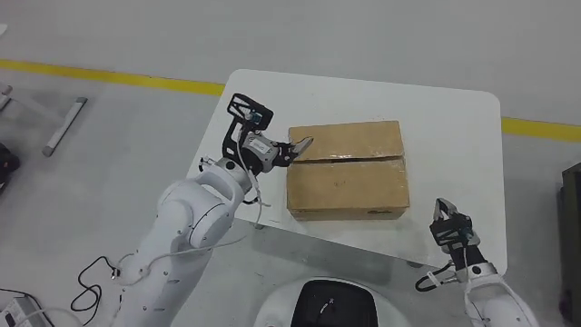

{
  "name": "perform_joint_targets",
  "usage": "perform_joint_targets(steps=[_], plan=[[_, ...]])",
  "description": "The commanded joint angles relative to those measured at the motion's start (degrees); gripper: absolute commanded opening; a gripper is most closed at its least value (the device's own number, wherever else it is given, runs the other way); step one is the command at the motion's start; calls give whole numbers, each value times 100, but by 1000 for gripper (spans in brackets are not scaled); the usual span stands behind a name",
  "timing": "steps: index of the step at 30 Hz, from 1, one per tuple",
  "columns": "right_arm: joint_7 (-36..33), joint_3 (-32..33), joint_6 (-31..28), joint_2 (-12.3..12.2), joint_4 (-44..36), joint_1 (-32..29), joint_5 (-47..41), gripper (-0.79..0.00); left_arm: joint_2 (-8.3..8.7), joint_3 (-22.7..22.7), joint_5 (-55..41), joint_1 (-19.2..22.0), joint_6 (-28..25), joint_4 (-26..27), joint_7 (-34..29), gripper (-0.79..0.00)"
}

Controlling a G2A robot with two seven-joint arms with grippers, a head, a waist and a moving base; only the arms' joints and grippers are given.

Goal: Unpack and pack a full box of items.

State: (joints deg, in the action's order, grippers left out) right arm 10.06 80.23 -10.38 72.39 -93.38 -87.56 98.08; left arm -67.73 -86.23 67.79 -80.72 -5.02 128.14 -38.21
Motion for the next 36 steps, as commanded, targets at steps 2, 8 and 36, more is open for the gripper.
perform_joint_targets(steps=[2, 8, 36], plan=[[-6, 168, 38, -15, -55, -64, -181, -785, -17, 534, 519, 213, -76, -207, 91, 0], [-62, 352, 67, -40, -71, -151, -276, -785, -62, 1426, 1607, 708, -305, -935, 261, 0], [-198, 525, 176, -86, -190, -280, -373, -785, -296, 2633, 3501, 1854, -490, -3049, 526, 0]])
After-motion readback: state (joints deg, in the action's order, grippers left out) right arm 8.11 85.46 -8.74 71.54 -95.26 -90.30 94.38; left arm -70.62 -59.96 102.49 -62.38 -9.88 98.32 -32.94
